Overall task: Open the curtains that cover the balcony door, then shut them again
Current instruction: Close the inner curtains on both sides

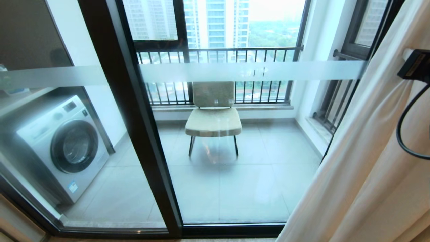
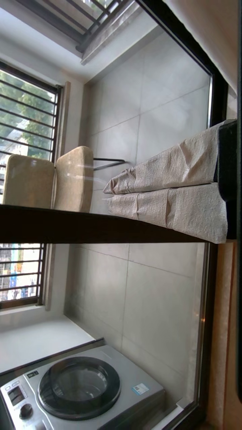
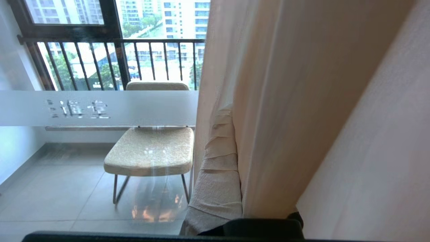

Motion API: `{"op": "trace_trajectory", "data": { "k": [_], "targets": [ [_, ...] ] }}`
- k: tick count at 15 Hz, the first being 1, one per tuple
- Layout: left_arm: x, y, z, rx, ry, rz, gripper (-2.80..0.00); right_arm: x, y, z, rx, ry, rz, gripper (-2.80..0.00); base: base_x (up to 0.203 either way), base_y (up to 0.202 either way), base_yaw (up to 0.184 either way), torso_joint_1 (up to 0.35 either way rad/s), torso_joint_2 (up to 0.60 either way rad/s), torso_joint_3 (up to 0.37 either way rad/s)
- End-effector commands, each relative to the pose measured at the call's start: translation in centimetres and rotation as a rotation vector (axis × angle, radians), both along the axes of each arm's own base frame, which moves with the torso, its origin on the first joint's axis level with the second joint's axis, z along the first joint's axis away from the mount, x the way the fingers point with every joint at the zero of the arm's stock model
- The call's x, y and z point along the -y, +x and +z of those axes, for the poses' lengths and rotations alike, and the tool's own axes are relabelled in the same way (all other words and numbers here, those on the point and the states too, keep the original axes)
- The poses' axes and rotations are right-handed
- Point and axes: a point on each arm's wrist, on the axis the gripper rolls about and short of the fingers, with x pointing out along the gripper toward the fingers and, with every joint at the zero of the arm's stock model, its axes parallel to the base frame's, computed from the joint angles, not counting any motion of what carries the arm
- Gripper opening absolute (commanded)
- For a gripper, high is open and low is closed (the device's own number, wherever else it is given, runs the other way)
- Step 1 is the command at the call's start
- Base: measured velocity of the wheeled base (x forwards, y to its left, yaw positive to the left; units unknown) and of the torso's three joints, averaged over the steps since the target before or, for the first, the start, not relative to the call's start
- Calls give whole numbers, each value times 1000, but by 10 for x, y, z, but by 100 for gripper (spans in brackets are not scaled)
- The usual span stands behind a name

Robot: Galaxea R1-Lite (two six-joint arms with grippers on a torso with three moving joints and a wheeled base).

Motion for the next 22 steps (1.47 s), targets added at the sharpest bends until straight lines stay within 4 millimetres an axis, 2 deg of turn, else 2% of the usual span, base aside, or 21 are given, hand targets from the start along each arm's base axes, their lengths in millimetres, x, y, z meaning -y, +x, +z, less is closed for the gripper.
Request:
{"op": "trace_trajectory", "data": {
  "k": [1,22],
  "targets": [
    [0,0,0,0,-1,0,-280,0,1,0,1,1,2,-280,0,165,2,-2,2,12],
    [0,0,0,0,-1,0,-280,-4,1,0,1,-1,18,-280,0,191,0,3,2,2]
  ]
}}
